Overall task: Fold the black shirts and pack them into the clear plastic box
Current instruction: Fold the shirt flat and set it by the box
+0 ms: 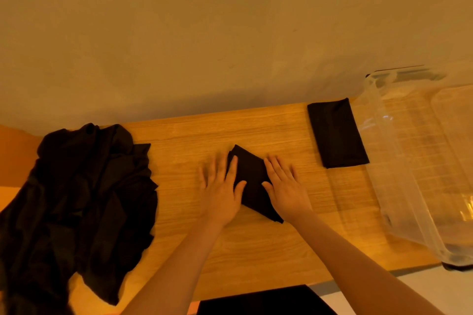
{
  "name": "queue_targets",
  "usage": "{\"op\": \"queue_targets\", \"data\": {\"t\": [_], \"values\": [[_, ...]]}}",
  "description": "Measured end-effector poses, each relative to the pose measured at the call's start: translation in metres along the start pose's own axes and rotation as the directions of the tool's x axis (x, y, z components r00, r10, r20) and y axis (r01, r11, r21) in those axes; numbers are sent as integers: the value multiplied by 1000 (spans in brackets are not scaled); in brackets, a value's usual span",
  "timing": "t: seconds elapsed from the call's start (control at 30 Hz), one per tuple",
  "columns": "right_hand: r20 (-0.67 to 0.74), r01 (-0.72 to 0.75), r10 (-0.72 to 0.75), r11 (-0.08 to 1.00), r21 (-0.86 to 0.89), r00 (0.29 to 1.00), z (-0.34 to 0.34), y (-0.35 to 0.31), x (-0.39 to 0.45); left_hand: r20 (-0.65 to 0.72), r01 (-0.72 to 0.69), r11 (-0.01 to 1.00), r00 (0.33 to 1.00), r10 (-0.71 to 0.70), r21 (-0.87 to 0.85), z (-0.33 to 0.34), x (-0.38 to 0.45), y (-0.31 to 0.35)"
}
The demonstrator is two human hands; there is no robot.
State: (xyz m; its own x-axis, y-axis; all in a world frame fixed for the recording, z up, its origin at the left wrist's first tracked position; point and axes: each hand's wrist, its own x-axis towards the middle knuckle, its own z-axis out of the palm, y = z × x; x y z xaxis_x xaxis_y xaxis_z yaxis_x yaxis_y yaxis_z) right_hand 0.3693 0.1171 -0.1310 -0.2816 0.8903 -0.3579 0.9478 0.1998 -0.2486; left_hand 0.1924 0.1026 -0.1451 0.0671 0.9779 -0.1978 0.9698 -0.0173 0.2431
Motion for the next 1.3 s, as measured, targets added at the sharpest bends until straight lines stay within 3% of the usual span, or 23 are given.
{"op": "queue_targets", "data": {"t": [0.03,0.07,0.13,0.17,0.27,0.37,0.53,0.6,0.63,0.7,0.77,0.9,0.97,1.07,1.17,1.3], "values": [[-6,-36,37,999,12,999,0,-1,-2,16,152,979,988,-151,-134,-4,-2,3],[-15,-69,69,997,28,997,0,-2,-4,50,334,888,941,-336,-315,-11,-5,8],[-4,-102,102,993,56,995,1,-2,-10,203,588,487,747,-633,-646,-28,-17,26],[0,-102,102,993,55,995,2,-2,-13,300,634,289,655,-693,-717,-34,-24,36],[1,-97,97,994,56,995,5,-4,-20,527,678,-27,545,-652,-735,-35,-33,57],[26,-114,113,992,54,993,5,-4,-22,617,626,-213,547,-566,-750,-33,-20,58],[65,-74,65,985,153,996,-1,2,-31,600,581,-233,586,-545,-779,-43,8,62],[25,-67,62,939,337,998,-7,5,-34,630,532,-338,625,-461,-776,-53,14,68],[10,-89,98,857,508,995,-14,6,-35,634,509,-380,654,-412,-772,-59,17,72],[26,-127,207,493,861,978,-29,11,-35,603,486,-374,727,-329,-790,-76,22,84],[84,-112,244,105,988,966,-43,24,-32,566,465,-376,792,-228,-802,-94,28,96],[241,-109,211,-496,862,947,-60,42,-33,570,501,-442,821,-30,-744,-123,46,116],[284,-84,191,-676,732,940,-66,47,-38,567,515,-443,824,18,-734,-128,58,126],[296,36,297,-758,651,908,-69,57,-40,584,549,-381,811,27,-744,-123,80,139],[313,149,427,-760,633,848,-72,69,-35,618,600,-287,786,33,-747,-108,106,158],[382,271,632,-693,668,674,-71,87,-24,638,628,-185,770,2,-756,-84,140,181]]}}
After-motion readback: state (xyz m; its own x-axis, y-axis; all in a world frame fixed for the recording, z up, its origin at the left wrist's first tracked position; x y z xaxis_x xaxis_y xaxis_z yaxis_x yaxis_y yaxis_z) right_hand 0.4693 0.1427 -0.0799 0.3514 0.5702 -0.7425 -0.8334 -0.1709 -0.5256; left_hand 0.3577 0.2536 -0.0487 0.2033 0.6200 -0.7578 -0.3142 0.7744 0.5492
